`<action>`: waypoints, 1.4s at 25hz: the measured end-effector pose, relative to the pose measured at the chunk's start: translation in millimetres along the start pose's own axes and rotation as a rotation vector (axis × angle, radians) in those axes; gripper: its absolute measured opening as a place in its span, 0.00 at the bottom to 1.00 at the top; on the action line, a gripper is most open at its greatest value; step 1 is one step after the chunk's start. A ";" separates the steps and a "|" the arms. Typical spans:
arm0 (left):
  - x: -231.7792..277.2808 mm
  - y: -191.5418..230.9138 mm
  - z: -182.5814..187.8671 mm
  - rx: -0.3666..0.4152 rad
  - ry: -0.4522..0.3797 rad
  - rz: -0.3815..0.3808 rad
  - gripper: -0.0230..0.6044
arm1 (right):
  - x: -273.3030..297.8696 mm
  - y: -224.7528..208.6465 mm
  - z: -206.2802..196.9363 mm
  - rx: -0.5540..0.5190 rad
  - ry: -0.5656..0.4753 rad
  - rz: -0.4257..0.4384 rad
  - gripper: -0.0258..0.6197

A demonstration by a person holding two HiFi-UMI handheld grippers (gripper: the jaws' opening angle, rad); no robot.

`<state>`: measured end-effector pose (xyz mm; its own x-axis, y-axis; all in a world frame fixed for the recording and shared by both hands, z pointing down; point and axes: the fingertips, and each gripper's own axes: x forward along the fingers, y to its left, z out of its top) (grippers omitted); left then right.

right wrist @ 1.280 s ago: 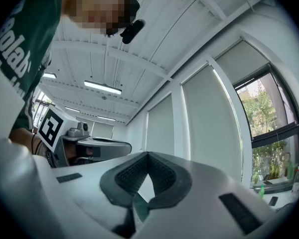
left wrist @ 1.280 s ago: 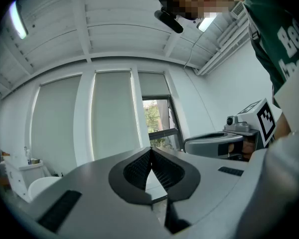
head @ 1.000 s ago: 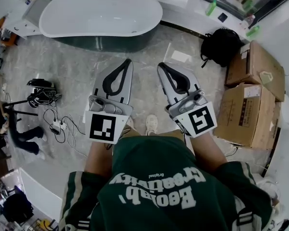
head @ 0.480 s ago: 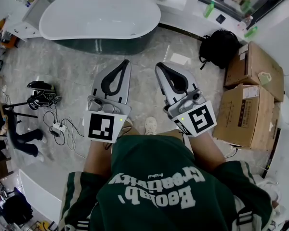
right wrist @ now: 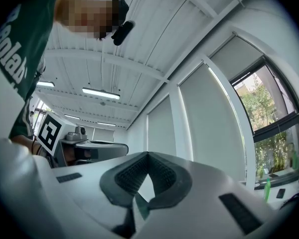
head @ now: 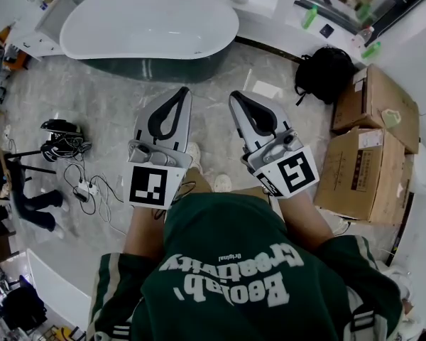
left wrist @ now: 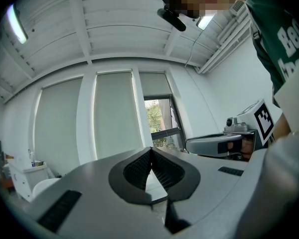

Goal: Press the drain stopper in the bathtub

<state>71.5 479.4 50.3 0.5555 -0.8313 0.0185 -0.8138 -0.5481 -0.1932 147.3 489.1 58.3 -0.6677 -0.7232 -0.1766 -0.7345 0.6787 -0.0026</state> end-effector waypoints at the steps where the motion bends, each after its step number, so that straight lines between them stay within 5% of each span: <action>1: 2.1 2.0 -0.5 0.002 -0.002 0.000 0.05 | 2.8 -2.1 -0.8 -0.003 0.001 -0.001 0.05; 13: 46.8 41.6 -25.2 0.016 -0.028 -0.001 0.05 | 50.2 -37.8 -34.0 -0.008 0.011 -0.008 0.05; 35: 178.8 225.3 -80.5 -0.041 0.043 -0.030 0.05 | 247.7 -120.4 -95.7 0.023 0.128 -0.042 0.05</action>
<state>-26.3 199.9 89.0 0.5726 -0.8172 0.0659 -0.8038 -0.5754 -0.1512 58.7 216.0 109.2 -0.6477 -0.7604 -0.0484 -0.7600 0.6492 -0.0302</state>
